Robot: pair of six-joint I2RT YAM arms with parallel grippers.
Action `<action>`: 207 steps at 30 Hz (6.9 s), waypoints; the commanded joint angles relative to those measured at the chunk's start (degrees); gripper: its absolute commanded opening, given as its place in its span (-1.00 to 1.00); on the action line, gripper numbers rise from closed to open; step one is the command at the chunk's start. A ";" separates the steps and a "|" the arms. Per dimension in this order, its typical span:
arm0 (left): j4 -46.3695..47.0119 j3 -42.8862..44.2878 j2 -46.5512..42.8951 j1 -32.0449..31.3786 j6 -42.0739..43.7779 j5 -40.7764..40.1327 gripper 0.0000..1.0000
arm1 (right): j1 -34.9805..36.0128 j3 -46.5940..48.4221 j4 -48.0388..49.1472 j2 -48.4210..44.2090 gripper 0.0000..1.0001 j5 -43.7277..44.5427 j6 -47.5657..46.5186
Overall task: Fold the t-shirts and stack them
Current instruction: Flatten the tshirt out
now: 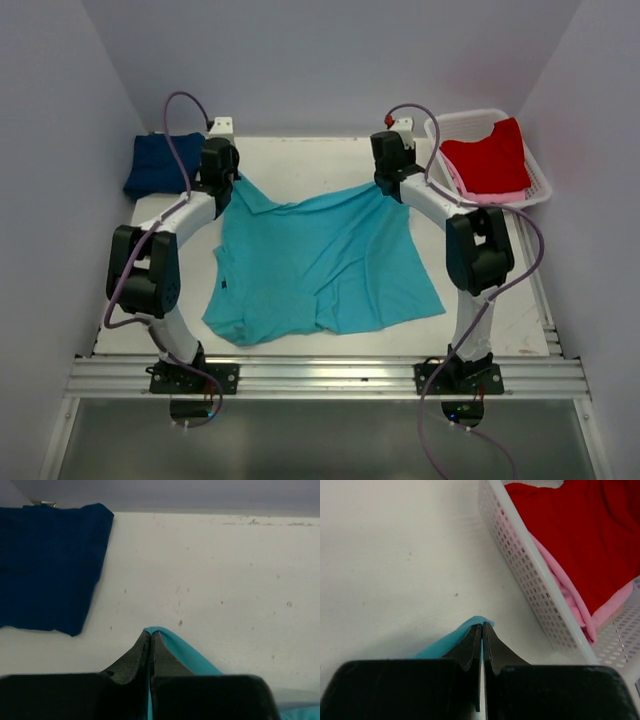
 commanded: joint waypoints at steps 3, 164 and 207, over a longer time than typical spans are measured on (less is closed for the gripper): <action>1.69 13.97 9.07 2.46 -1.36 2.13 -1.00 | -4.27 11.31 -0.66 7.51 -1.00 -0.22 0.61; -7.27 -15.64 -3.13 -7.65 -19.81 22.43 -0.87 | 5.21 -42.62 -14.82 -45.47 -1.00 -26.95 19.68; -50.60 -13.36 -56.57 -13.80 -27.46 24.90 -1.00 | -6.65 -50.00 -24.50 -48.18 -0.08 -16.56 45.61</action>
